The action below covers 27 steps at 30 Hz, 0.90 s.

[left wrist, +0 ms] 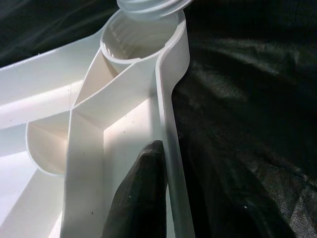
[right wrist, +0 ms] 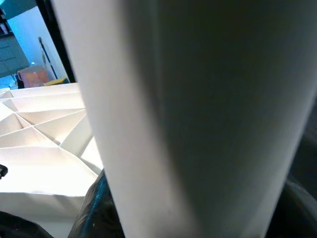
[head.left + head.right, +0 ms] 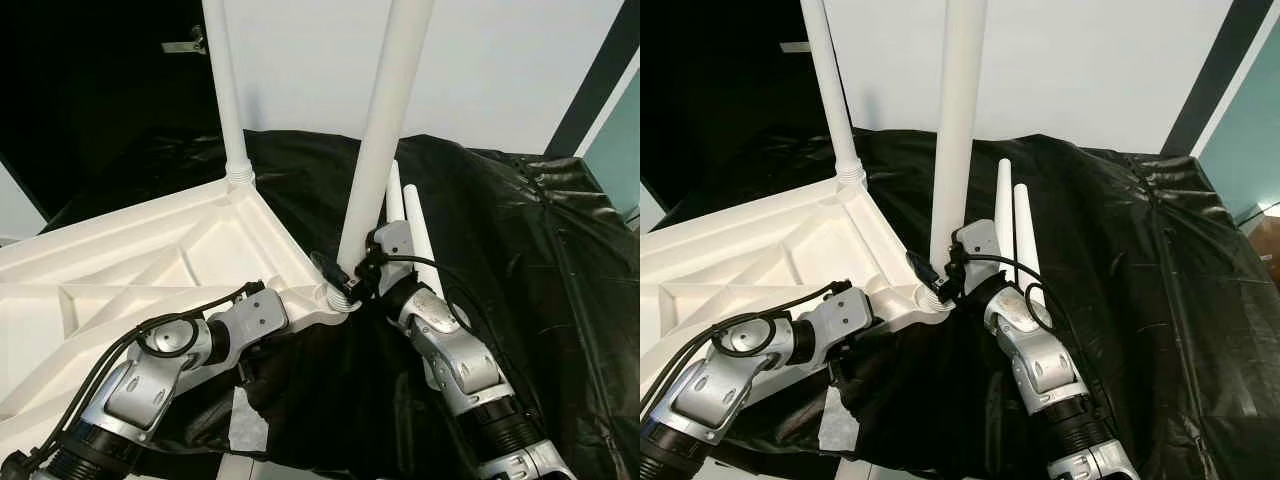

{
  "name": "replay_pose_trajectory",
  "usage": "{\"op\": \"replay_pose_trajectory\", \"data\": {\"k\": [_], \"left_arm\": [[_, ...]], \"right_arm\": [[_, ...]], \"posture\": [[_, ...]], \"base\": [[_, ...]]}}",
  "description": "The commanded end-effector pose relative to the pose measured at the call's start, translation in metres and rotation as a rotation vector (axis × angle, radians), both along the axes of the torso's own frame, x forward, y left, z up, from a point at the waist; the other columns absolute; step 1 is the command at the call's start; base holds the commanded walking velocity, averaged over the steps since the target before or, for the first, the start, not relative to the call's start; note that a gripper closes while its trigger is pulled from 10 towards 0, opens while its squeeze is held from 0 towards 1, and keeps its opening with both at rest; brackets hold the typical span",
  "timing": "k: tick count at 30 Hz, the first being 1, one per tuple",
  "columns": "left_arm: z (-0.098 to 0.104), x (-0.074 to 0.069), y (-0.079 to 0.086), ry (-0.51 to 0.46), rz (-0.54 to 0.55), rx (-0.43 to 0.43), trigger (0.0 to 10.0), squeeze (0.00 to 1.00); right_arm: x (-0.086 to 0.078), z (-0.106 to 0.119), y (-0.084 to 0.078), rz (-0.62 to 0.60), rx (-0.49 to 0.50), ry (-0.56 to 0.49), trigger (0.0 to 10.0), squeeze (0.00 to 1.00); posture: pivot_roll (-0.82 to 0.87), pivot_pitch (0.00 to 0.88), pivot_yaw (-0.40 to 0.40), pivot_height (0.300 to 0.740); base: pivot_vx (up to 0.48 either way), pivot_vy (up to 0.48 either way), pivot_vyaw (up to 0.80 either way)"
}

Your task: Building children table

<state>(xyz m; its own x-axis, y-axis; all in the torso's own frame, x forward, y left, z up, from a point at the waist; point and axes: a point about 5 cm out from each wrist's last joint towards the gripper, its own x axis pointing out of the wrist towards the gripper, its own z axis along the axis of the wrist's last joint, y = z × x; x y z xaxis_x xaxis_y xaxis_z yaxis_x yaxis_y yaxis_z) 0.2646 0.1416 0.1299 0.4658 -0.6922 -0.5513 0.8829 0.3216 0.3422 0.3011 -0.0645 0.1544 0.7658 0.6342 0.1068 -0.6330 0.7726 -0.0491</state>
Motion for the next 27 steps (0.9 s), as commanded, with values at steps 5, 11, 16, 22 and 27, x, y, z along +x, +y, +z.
{"op": "replay_pose_trajectory", "data": {"k": [5, 11, 16, 22, 27], "left_arm": [[0.010, 0.000, 0.003, -0.019, 0.070, -0.100, 10.0, 0.00], [0.028, -0.009, 0.002, 0.020, 0.027, -0.271, 10.0, 0.00], [0.034, -0.009, 0.001, 0.017, 0.023, -0.311, 10.0, 0.00], [0.033, -0.012, -0.002, 0.013, 0.026, -0.318, 10.0, 0.00], [0.032, -0.014, -0.004, 0.019, 0.032, -0.324, 10.0, 0.00]], "right_arm": [[0.006, 0.000, 0.004, -0.010, 0.019, 0.028, 10.0, 0.00], [0.011, 0.005, 0.010, 0.022, 0.055, 0.021, 10.0, 0.00], [0.014, 0.007, 0.014, 0.043, 0.058, 0.004, 10.0, 0.00], [0.018, 0.000, 0.016, 0.040, 0.106, 0.065, 10.0, 0.00], [0.021, -0.006, 0.015, 0.010, 0.141, 0.122, 10.0, 0.00]], "posture": [[0.07, 0.000, -0.025, 0.740], [0.09, 0.000, -0.033, 0.740], [0.09, 0.000, -0.040, 0.740], [0.10, 0.000, -0.046, 0.740], [0.10, 0.000, -0.050, 0.740]], "base": [[0.000, 0.000, 0.00], [0.000, 0.000, 0.00], [0.000, 0.000, 0.00], [0.000, 0.000, 0.00], [0.000, 0.000, 0.00]]}}
